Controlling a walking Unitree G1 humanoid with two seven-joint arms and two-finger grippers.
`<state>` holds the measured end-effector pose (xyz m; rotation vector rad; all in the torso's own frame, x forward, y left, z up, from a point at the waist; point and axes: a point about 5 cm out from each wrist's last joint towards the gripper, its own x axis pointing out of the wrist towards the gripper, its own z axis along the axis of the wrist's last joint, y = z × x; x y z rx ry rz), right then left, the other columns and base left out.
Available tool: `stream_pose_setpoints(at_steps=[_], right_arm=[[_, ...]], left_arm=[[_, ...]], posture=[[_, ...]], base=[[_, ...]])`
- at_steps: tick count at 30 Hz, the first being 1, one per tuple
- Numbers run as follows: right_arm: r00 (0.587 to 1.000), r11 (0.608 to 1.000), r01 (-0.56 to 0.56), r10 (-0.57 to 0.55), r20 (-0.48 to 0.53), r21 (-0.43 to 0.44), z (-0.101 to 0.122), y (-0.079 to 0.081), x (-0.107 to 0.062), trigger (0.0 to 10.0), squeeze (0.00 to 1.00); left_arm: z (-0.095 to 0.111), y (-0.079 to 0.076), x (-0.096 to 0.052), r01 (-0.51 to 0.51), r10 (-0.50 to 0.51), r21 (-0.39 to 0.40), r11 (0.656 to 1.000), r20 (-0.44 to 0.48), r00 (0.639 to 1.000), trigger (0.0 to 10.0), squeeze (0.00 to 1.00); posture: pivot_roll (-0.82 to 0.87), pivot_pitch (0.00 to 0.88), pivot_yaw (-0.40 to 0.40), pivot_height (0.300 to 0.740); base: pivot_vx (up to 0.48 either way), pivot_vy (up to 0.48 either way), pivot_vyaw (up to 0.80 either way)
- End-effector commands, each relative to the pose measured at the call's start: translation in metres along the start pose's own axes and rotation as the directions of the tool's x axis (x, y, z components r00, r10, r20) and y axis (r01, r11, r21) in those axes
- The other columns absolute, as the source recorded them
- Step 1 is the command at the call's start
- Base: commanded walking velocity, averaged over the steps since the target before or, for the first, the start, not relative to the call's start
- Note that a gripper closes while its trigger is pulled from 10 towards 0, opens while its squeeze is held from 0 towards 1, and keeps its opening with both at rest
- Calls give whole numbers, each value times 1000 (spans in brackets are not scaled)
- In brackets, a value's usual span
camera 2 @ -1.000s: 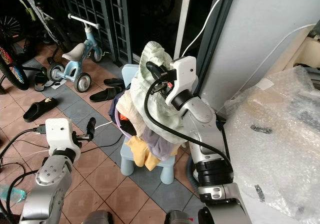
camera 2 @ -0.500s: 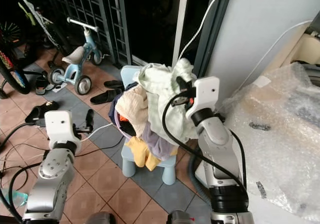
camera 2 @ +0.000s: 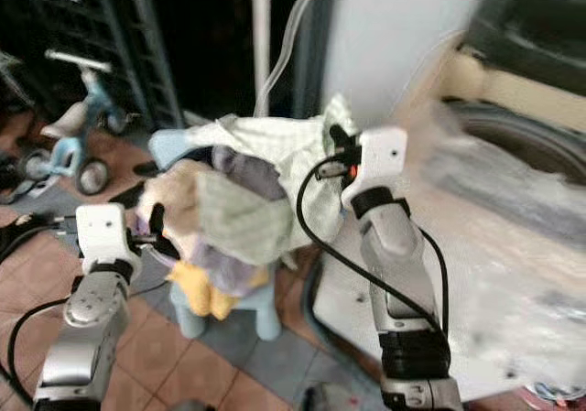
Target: Clothes washing
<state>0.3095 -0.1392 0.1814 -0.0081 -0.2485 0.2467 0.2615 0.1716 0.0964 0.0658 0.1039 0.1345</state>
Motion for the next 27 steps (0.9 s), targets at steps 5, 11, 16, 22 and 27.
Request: stream_pose_setpoints(at_steps=[5, 11, 16, 22, 27], right_arm=[[999, 999, 30, -30, 18, -24, 5, -7, -1, 10000, 0], [999, 999, 35, -34, 33, -39, 7, -8, 1, 10000, 0], [999, 998, 30, -28, 38, -47, 8, -8, 2, 10000, 0], [998, 998, 38, -35, 48, -59, 9, -10, 4, 10000, 0], [982, 980, 155, -139, 128, -123, 25, -30, 10, 10000, 0]], left_arm=[[1, -8, 1, 24, -24, -11, 1000, 4, 1000, 10000, 0], [2, -11, 2, 32, -32, -17, 999, 8, 999, 10000, 0], [1, -11, 2, 31, -31, -25, 999, 6, 1000, 10000, 0], [0, -10, 2, 34, -34, -35, 999, 7, 999, 10000, 0], [4, -9, 1, 54, -52, -47, 997, 38, 998, 10000, 0]], posture=[[-42, 35, 28, 740], [-43, 30, 26, 740], [-43, 31, 26, 740], [-41, 29, 24, 740], [-41, 27, 23, 740]], base=[[0, -322, -301], [0, -41, -639], [0, 0, -93], [0, 0, 0], [0, 0, 0]])
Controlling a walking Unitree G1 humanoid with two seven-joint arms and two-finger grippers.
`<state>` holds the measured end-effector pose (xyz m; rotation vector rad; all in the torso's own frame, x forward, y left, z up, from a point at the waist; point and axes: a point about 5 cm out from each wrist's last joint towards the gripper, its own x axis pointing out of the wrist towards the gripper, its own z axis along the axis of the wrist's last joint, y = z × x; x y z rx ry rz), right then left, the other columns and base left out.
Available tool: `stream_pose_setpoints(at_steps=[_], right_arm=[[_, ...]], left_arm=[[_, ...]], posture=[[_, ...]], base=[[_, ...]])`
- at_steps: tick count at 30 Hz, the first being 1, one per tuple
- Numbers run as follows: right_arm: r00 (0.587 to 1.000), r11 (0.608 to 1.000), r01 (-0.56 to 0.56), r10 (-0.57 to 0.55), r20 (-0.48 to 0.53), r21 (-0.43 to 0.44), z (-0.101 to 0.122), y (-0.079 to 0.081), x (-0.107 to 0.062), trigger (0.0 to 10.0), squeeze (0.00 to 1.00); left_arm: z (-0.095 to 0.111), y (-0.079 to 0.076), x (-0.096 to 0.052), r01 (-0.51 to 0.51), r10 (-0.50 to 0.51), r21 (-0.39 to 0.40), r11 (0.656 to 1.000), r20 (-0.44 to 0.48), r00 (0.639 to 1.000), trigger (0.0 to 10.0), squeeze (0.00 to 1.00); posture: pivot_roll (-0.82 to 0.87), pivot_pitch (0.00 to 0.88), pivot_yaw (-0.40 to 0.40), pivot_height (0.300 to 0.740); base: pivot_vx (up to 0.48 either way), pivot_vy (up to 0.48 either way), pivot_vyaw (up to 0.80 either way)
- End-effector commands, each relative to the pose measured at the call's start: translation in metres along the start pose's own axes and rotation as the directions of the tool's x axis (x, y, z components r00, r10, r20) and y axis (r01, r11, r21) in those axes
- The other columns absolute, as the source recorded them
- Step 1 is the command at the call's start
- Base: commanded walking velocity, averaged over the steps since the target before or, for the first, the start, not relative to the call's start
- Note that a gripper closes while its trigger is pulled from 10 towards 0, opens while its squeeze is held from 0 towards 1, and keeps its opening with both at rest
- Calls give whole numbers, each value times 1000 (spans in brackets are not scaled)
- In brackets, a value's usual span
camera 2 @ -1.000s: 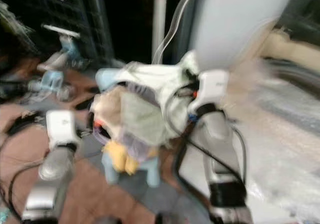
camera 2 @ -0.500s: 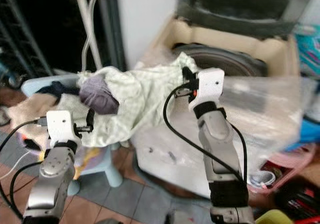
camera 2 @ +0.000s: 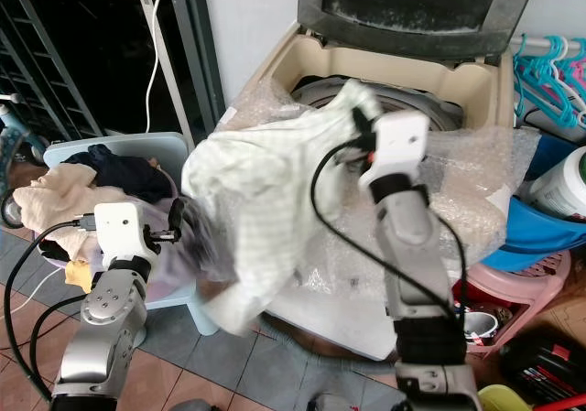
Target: Clothes washing
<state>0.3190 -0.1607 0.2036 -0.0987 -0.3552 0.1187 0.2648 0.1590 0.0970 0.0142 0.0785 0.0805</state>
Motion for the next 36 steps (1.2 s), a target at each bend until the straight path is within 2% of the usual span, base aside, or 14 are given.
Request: stream_pose_setpoints(at_steps=[1, 6, 14, 18, 23, 25, 27, 28, 29, 31, 33, 35, 36], right_arm=[[999, 999, 33, -33, 23, -17, 4, -8, 4, 10000, 0], [1000, 1000, 2, -2, 11, -18, 2, -11, 8, 10000, 0], [998, 998, -64, 65, 24, -22, 1, 2, 7, 10000, 0], [995, 995, -94, 95, 38, -36, 6, 3, 15, 10000, 0], [976, 983, -170, 178, 128, -69, 40, -4, 60, 10000, 0], [968, 977, -195, 207, 145, -90, 50, -4, 72, 10000, 0], [955, 967, -240, 252, 155, -91, 68, -4, 93, 10000, 0], [946, 954, -283, 294, 134, -96, 70, 0, 98, 10000, 0], [905, 904, -409, 419, 72, -120, 76, 13, 110, 10000, 0], [885, 882, -452, 462, 59, -130, 79, 18, 113, 10000, 0], [814, 809, -557, 577, 69, -188, 89, 36, 116, 10000, 0], [784, 782, -594, 615, 82, -188, 90, 45, 115, 10000, 0], [784, 782, -596, 616, 82, -183, 89, 46, 115, 10000, 0]], left_arm=[[2, 4, -1, 0, 0, 0, 1000, 14, 1000, 10000, 0], [3, 4, -1, 5, -5, -2, 1000, 18, 1000, 10000, 0], [3, 5, -1, 8, -8, -12, 1000, 29, 1000, 10000, 0], [4, 5, -1, 11, -11, -15, 1000, 30, 999, 10000, 0], [5, 1, 2, 27, -26, -19, 999, 44, 999, 10000, 0], [6, 1, 2, 22, -21, -24, 999, 46, 999, 10000, 0], [5, 1, 3, 9, -8, -26, 1000, 38, 999, 10000, 0], [5, 1, 3, 8, -7, -29, 1000, 38, 999, 10000, 0], [5, 0, 3, 7, -6, -40, 999, 40, 999, 10000, 0], [5, -1, 3, 7, -6, -40, 999, 41, 999, 10000, 0], [5, -2, 3, -2, 3, -38, 999, 43, 999, 10000, 0], [5, -1, 3, -18, 20, -41, 999, 44, 999, 10000, 0], [5, 0, 2, -22, 24, -43, 999, 43, 999, 10000, 0]], posture=[[-43, 27, 25, 740], [-43, 27, 29, 740], [-43, 32, 32, 740], [-43, 32, 32, 740], [-50, 22, 30, 740], [-49, 19, 27, 740], [-48, 21, 24, 740], [-51, 20, 24, 740], [-54, 18, 22, 740], [-54, 18, 22, 740], [-54, 16, 12, 740], [-53, 15, 4, 740], [-53, 15, 4, 740]], base=[[0, 0, 0], [0, 0, 0], [167, 0, 0], [321, 0, -250], [453, 0, -800], [480, 0, -800], [341, 0, -800], [0, 0, -800], [0, 0, -600], [0, 0, -516], [0, 0, 0], [0, 0, 0], [0, 0, 0]])
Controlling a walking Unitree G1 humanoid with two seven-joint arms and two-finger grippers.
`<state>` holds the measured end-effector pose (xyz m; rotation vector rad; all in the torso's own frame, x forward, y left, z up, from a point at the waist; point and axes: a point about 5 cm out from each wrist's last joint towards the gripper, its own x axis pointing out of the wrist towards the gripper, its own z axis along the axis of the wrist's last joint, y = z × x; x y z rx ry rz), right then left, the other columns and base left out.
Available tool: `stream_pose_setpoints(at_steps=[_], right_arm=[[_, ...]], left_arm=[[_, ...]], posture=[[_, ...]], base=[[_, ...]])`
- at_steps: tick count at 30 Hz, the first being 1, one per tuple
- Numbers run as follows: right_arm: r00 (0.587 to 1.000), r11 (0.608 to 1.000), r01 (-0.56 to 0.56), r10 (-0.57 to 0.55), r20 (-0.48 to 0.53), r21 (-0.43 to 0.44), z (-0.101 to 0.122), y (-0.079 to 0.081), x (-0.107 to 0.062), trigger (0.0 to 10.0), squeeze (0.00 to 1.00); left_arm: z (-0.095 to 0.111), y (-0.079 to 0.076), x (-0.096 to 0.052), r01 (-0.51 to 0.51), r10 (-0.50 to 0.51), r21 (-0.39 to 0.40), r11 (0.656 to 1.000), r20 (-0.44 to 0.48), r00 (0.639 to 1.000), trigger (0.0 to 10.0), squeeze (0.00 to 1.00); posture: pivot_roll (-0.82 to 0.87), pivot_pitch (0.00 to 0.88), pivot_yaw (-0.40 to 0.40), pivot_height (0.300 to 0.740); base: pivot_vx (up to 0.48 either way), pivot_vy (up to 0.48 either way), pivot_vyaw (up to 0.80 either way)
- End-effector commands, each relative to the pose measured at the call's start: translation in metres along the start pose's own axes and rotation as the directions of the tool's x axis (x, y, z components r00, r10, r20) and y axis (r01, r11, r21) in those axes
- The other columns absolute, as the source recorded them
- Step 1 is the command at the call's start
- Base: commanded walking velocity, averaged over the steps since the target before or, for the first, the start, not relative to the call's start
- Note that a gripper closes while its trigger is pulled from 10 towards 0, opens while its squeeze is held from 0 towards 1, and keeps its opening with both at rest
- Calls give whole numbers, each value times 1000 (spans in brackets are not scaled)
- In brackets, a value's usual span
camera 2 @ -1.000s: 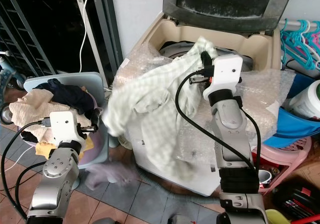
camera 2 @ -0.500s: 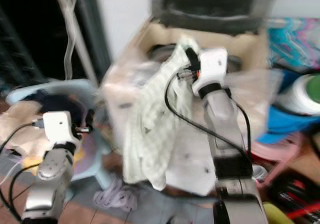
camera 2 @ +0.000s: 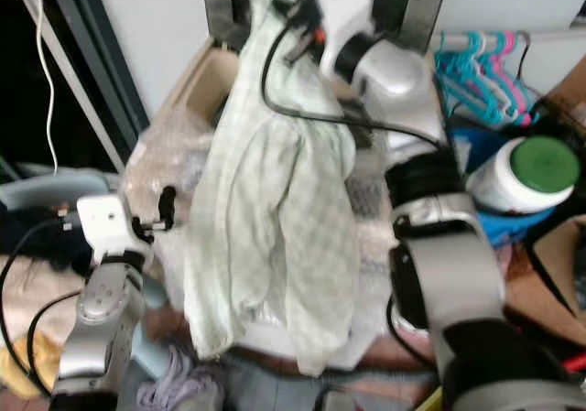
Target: Clothes washing
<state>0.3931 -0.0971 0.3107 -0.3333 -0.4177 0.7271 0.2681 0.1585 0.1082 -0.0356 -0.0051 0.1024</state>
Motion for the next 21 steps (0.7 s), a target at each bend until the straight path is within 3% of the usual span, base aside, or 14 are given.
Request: stream_pose_setpoints(at_steps=[1, 5, 7, 12, 15, 16, 17, 18, 19, 20, 21], right_arm=[[999, 999, -34, 34, 30, -11, 5, 4, 3, 10000, 0], [990, 990, -135, 136, -25, 37, -19, 23, -1, 10000, 0], [975, 971, -204, 213, -61, 125, -32, 34, -3, 10000, 0], [947, 925, -242, 290, -135, 292, -37, 30, 5, 10000, 0], [976, 963, 83, -26, -217, 258, -11, -25, 9, 10000, 0], [958, 959, 241, -209, -198, 150, 7, -50, 5, 10000, 0], [903, 907, 419, -413, -120, 29, 33, -78, -4, 10000, 0], [829, 829, 558, -559, -7, -36, 60, -102, -15, 10000, 0], [702, 706, 707, -695, 155, -39, 97, -129, -36, 10000, 0], [653, 659, 750, -726, 213, -55, 112, -139, -47, 10000, 0], [633, 636, 768, -735, 245, -75, 120, -144, -54, 10000, 0]], left_arm=[[-7, 1, -1, -9, 10, 11, 1000, -37, 999, 10000, 0], [-6, 4, -3, -33, 34, 18, 999, -26, 999, 10000, 0], [-6, 4, -2, -32, 33, 21, 999, -25, 999, 10000, 0], [-6, 4, -2, -30, 30, 24, 999, -27, 999, 10000, 0], [-5, 3, -1, -31, 31, 23, 999, -23, 999, 10000, 0], [-5, 4, -1, -35, 35, 24, 999, -22, 999, 10000, 0], [-5, 4, -1, -40, 41, 26, 999, -21, 999, 10000, 0], [-5, 4, -2, -44, 44, 27, 999, -20, 999, 10000, 0], [-5, 6, -3, -51, 52, 31, 998, -21, 998, 10000, 0], [-5, 7, -4, -62, 63, 33, 998, -21, 998, 10000, 0], [-5, 9, -5, -71, 72, 36, 997, -22, 997, 10000, 0]], posture=[[-51, 15, 1, 740], [-44, 16, 0, 740], [-40, 16, -4, 740], [-39, 14, -7, 740], [-30, 10, -12, 740], [-30, 10, -12, 740], [-30, 10, -12, 740], [-30, 10, -12, 740], [-21, 10, -22, 740], [-19, 11, -24, 740], [-18, 11, -26, 740]], base=[[0, 0, 0], [0, 0, 0], [0, 0, 0], [0, 0, 0], [0, 0, 0], [0, 0, 0], [0, 0, 0], [0, 0, 0], [0, 0, 0], [0, 0, 0], [0, 0, 0]])
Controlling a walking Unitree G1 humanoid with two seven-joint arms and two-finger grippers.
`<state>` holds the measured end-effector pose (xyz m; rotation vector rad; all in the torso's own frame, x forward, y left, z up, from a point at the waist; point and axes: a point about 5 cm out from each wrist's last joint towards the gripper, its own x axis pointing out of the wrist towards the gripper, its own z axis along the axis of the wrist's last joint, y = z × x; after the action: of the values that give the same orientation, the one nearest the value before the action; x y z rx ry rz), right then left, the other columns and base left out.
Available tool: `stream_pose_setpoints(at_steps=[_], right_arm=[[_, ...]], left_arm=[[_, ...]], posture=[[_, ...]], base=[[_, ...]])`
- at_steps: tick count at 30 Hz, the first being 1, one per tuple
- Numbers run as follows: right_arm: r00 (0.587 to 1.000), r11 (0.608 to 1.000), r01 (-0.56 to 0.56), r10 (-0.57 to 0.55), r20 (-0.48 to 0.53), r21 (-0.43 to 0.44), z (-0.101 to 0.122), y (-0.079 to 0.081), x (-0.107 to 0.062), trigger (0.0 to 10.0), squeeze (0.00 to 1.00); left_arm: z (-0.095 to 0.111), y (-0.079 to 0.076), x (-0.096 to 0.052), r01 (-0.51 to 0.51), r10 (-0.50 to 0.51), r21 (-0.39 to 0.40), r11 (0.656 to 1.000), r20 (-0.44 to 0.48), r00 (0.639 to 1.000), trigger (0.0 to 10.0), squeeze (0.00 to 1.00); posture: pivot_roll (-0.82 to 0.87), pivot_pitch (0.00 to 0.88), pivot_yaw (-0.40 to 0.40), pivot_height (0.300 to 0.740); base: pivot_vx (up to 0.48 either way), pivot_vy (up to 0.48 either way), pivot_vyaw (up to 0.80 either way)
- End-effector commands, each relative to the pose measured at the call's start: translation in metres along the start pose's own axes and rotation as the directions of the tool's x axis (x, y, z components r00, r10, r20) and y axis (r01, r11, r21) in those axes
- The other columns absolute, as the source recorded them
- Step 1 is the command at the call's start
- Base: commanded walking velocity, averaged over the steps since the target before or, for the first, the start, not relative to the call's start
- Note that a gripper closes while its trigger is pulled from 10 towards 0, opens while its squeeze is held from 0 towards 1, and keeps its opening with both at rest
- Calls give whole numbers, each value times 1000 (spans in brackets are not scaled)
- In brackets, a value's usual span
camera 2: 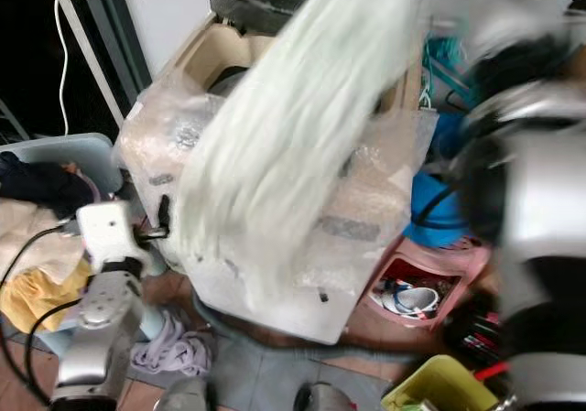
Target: Clothes washing
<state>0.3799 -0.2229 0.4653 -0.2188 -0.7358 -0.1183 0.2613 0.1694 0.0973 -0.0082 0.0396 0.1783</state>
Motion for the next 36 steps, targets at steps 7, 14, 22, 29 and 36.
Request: stream_pose_setpoints(at_steps=[7, 14, 22, 29, 36], right_arm=[[917, 936, -345, 352, -188, 70, -82, 44, -44, 10000, 0], [772, 790, -576, 610, -177, 210, -115, 83, -81, 10000, 0], [847, 884, -430, 465, -259, 182, -109, 88, -66, 10000, 0], [632, 287, -604, 741, 227, 744, -42, 189, -68, 10000, 0], [383, 235, -700, 921, 76, 674, -98, 198, -137, 10000, 0]], left_arm=[[5, -6, 2, 5, -5, 13, 1000, 18, 1000, 10000, 0], [6, -7, 4, 16, -16, 17, 1000, 18, 1000, 10000, 0], [6, -11, 8, 26, -27, 17, 1000, 20, 999, 10000, 0], [6, -15, 9, 16, -16, 6, 1000, 21, 1000, 10000, 0], [4, -15, 9, 29, -29, 1, 1000, 7, 1000, 10000, 0]], posture=[[-32, 21, -11, 740], [-40, 20, 0, 740], [-49, 0, -1, 740], [-35, 0, -13, 740], [-45, 0, 1, 740]], base=[[0, 0, 0], [0, 0, 0], [0, 0, 0], [0, 0, 0], [0, 0, 0]])
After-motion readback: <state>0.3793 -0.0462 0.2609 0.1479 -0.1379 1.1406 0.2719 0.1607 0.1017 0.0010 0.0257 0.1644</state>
